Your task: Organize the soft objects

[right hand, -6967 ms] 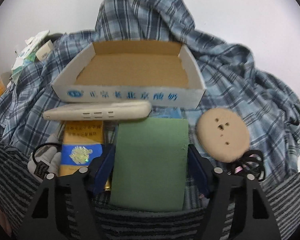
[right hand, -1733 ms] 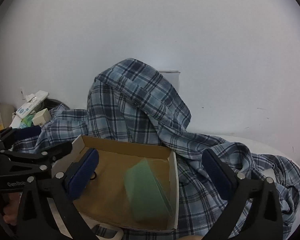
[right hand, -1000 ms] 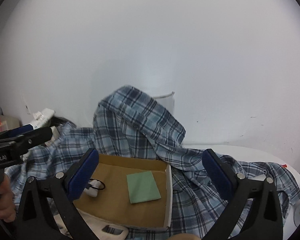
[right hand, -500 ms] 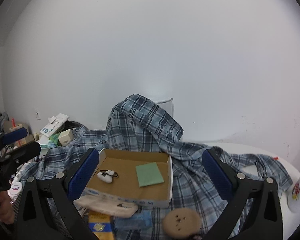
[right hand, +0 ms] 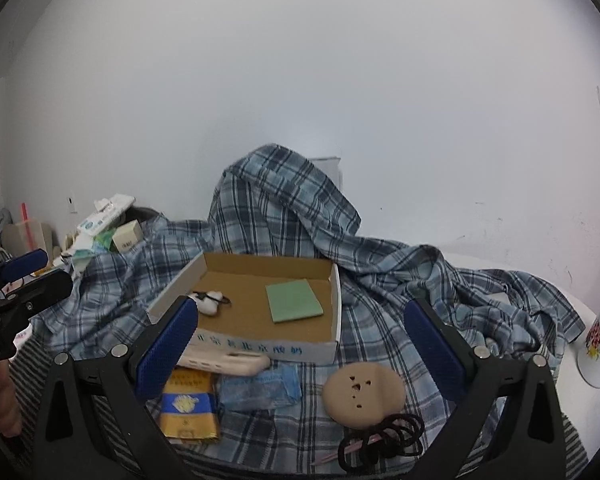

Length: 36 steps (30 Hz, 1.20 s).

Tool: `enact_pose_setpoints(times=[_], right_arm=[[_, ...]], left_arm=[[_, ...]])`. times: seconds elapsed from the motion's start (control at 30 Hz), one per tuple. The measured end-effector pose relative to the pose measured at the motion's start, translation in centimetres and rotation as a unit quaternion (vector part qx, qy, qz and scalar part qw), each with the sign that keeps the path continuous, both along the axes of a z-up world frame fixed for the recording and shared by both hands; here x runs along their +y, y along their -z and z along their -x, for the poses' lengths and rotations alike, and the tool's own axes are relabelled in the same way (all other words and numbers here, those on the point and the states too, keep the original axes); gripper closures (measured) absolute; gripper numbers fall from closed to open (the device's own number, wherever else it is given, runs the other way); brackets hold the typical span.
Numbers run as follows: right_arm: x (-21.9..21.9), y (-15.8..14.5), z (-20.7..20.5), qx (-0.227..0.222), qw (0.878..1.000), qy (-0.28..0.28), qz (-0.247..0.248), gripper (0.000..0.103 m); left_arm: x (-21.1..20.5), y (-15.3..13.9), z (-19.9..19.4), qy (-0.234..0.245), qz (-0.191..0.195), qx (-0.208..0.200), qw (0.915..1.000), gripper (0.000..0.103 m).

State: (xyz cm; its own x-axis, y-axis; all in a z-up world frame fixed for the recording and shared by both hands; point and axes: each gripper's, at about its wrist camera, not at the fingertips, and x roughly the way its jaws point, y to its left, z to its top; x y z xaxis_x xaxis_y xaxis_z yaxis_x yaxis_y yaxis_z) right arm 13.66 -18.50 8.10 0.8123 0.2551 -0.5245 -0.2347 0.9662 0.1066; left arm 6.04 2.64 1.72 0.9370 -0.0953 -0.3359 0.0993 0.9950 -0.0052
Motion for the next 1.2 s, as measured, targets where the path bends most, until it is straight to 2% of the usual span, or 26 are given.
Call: enact_pose_setpoints(times=[0.07,0.13,0.23,0.43,0.7,0.73,0.77,0.8,0.9,0.97,1.07,1.2], right_arm=[[0.0,0.8,-0.2,0.005,1.000,0.002,0.004,0.000],[-0.1,1.4,-0.2,0.013,1.000,0.003,0.002,0.000],[-0.1,2.2,-0.3,0.019,1.000,0.006,0.010,0.000],[0.0,2.5,-0.2,0.021,1.000,0.006,0.019,0.000],[0.7,2.7,0.0,0.019,0.999,-0.007,0.034,0.000],[0.8,2.7,0.0,0.018,0.999,-0.008,0.035,0.000],[0.8,2.7,0.0,0.019,0.999,-0.008,0.036,0.000],[0.8,2.8,0.0,0.020,0.999,-0.007,0.038,0.000],[0.7,3.0,-0.3,0.028,0.999,-0.004,0.042,0.000],[0.6,3.0,-0.4,0.032,0.999,-0.006,0.035,0.000],[0.6,3.0,-0.4,0.033,0.999,-0.008,0.033,0.000],[0.7,3.1,-0.3,0.034,0.999,-0.008,0.039,0.000]], left_arm=[[0.4,1.4,0.1,-0.006,0.003,-0.011,0.9999,0.007],[0.6,2.5,-0.4,-0.008,0.005,0.003,1.0000,0.007],[0.8,2.5,-0.5,-0.005,0.012,0.002,0.9999,0.007],[0.4,2.5,-0.3,-0.006,0.001,-0.003,1.0000,0.007],[0.7,2.3,-0.4,-0.001,0.014,0.006,0.9999,0.007],[0.8,2.3,-0.6,0.004,0.016,0.020,0.9997,0.013],[0.8,2.3,-1.0,0.008,0.015,0.040,0.9991,0.027],[0.9,2.3,-1.2,0.016,0.018,0.058,0.9980,0.033],[1.4,2.9,-2.0,0.032,0.014,0.093,0.9951,0.045],[1.6,3.7,-2.9,0.042,0.013,0.124,0.9913,0.057],[2.0,4.9,-4.5,0.069,0.039,0.179,0.9807,0.064],[1.0,6.7,-6.1,0.084,0.015,0.234,0.9686,0.071]])
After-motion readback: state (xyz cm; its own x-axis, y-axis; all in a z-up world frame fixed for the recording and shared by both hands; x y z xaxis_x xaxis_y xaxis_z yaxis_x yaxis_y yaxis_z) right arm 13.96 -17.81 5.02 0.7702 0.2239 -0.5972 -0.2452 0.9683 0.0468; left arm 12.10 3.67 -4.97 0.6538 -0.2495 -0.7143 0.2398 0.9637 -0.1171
